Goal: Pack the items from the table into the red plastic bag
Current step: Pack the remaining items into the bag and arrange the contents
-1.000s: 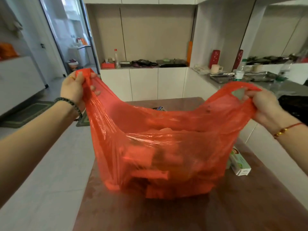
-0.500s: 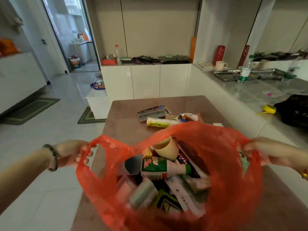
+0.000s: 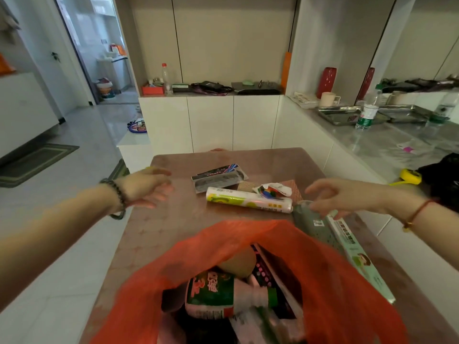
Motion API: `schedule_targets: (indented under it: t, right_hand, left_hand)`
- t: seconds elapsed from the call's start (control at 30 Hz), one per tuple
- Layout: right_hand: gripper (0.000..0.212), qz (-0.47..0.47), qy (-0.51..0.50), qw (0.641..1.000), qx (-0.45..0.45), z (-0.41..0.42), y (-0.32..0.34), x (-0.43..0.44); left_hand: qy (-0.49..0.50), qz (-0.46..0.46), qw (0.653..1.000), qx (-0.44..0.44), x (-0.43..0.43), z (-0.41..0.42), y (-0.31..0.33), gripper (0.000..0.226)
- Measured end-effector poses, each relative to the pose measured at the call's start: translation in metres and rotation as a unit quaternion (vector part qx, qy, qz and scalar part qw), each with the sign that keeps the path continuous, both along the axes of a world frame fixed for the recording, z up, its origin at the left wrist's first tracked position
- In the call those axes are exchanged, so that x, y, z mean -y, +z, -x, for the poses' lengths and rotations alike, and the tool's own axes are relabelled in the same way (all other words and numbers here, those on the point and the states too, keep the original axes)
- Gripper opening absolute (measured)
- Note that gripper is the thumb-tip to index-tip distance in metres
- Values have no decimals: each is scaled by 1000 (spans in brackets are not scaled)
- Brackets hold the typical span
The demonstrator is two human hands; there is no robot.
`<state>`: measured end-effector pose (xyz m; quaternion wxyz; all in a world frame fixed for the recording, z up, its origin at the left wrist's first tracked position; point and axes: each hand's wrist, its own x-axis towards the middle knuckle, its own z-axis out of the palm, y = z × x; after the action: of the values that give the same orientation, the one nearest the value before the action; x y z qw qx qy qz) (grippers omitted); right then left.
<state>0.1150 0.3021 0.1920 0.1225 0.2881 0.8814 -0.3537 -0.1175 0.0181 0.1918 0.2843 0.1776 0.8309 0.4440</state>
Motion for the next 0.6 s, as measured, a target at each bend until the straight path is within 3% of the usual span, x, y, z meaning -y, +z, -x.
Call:
schedule_targets:
  t: [0.1,0.23,0.33,0.47,0.6]
  right_hand:
    - [60,-109,24,993,-27,56,-38,-23]
    - [80,-177,4,984,-31,117,-105,-61]
    - [69,-247,23,969,-24,147,-149,-85]
    - [22,-308,30,945,-106,171,-173,-101]
    - [19,-316,-49,921,-220,172,-167,-112]
  left_hand:
    - [-25,-11,999,39,-58,-5,-18,31]
    - [-26,-25,992,121,-126,2,-52,40]
    - [9,-48,974,219,-155,14,-77,44]
    - [33,-78,952,296,-173,29,-107,45]
    - [63,-127,926,350,-184,39,-124,54]
